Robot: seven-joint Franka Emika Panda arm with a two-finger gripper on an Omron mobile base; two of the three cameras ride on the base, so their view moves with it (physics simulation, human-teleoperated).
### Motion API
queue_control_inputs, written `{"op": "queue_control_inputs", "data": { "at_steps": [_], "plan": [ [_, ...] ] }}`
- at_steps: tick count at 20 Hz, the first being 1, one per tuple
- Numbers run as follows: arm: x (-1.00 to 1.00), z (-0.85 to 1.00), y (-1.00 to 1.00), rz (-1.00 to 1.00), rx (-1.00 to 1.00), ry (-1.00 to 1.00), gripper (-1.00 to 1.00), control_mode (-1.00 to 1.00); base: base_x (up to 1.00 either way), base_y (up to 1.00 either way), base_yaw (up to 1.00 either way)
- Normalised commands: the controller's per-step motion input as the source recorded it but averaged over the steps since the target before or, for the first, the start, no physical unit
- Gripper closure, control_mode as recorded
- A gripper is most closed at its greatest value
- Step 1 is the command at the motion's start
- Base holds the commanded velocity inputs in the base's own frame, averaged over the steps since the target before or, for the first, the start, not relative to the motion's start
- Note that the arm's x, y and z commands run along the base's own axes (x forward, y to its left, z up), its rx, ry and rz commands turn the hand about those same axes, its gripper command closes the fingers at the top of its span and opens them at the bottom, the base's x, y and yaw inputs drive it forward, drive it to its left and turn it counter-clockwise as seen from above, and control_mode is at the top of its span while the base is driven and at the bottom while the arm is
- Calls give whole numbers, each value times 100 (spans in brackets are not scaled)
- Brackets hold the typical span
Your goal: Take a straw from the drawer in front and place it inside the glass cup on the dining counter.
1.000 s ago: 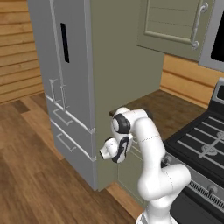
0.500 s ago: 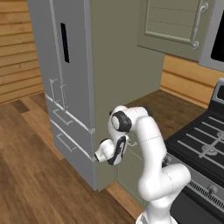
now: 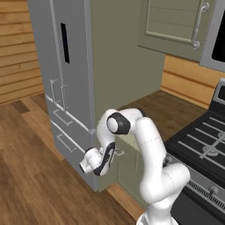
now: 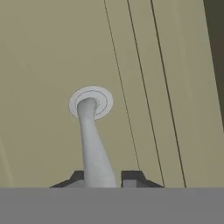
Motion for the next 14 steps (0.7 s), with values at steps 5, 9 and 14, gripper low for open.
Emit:
{"op": "queue_control_inputs", "data": {
  "at_steps": [5,9,14],
  "plan": [
    [-53,3,100,7,0,6,100,-100,0,0,0],
    [-58,12,100,8,0,9,-100,-100,0,0,0],
    [-56,28,84,10,10,10,-100,-100,0,0,0]
  ]
}}
